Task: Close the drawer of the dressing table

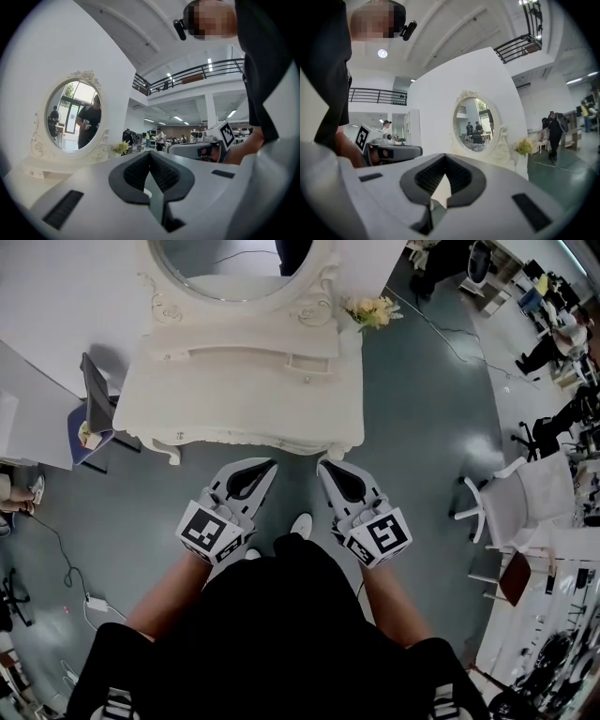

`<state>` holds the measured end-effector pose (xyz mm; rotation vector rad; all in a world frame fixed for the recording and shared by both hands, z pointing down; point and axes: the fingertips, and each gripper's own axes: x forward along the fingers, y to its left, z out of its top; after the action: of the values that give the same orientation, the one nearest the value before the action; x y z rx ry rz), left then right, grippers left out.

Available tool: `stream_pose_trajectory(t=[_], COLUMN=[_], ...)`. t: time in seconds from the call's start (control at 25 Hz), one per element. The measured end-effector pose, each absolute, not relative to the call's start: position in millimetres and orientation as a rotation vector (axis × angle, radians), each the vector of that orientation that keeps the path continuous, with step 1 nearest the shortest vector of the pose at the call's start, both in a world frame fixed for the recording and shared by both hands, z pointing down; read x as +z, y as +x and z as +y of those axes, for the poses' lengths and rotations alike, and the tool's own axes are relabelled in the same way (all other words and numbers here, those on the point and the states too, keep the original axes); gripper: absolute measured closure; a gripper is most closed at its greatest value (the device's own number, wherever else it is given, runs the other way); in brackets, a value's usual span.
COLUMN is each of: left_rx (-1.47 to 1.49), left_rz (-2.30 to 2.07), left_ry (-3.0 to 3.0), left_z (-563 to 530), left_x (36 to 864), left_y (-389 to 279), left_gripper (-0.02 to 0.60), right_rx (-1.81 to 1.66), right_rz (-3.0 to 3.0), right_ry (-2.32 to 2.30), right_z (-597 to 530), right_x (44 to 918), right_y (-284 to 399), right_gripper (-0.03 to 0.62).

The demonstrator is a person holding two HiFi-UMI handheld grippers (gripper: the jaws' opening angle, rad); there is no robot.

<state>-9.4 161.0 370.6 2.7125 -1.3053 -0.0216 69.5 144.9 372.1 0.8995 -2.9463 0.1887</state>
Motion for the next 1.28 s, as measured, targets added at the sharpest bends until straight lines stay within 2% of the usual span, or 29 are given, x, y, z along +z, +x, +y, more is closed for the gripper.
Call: stream_pose_trajectory(t=[0.72, 1.28], left_rx=[0.021, 0.025], left_rz=[-1.431, -1.405], left_ry=[2.660, 2.665], left_z=[77.9, 37.4], left_x=[370.0, 379.8], left_y=[45.4, 59.3], left_gripper=[0.586, 0.586], right_rx=[0.209, 0.228], right_rz=[-2.998, -2.992], right_ry=[0.784, 0.786], right_z=[54.4, 13.9], right_x=[374.1, 381.0], right_y=[119.7, 123.2], right_gripper=[0.592, 0.592])
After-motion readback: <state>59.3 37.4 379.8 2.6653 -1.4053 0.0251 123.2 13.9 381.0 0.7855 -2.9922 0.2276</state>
